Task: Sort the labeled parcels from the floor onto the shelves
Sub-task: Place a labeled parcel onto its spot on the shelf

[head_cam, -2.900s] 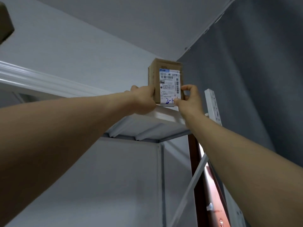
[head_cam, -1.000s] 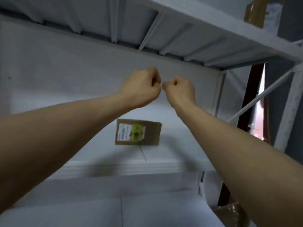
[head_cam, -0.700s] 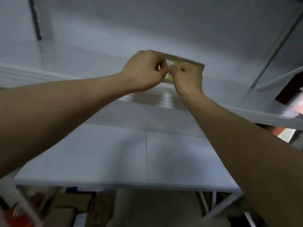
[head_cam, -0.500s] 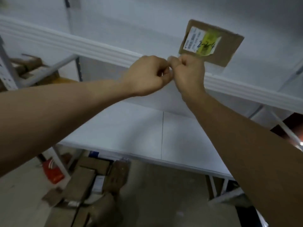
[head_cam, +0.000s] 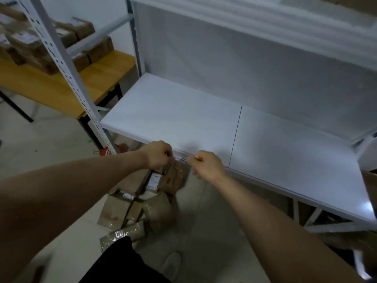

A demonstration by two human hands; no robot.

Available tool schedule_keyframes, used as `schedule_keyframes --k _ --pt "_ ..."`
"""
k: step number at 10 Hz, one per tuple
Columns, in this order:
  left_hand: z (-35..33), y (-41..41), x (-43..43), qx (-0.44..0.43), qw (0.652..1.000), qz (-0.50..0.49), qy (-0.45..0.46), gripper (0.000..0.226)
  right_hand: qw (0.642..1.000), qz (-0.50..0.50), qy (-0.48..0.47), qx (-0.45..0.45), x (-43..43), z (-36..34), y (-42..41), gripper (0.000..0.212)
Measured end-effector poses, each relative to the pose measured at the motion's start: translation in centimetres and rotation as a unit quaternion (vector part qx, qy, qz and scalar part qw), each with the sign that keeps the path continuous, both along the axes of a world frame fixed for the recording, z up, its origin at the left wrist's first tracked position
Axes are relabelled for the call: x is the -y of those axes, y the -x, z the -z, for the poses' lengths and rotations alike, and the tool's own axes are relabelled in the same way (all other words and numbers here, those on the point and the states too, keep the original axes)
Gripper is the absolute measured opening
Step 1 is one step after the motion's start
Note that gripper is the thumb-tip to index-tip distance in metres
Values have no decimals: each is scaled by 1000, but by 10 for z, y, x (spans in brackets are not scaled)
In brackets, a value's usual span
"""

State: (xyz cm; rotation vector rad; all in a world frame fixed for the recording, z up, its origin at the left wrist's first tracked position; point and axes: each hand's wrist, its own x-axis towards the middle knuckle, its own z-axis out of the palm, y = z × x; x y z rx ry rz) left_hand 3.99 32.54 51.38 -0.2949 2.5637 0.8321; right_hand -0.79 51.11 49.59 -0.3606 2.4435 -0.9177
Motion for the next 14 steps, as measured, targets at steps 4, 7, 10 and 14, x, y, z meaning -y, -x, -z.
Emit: schedule_keyframes --k 4,7,10,14 --pt "100 -38 79 154 962 -166 -155 14 955 180 -11 234 43 98 -22 16" --pt "168 -77 222 225 927 -251 -165 14 920 244 5 306 194 176 -72 12" --pt "290 -114 282 287 875 -335 -199 14 851 331 30 406 282 307 -115 25" --pt "566 -148 244 348 863 -296 -217 14 811 358 -46 461 257 586 -148 24"
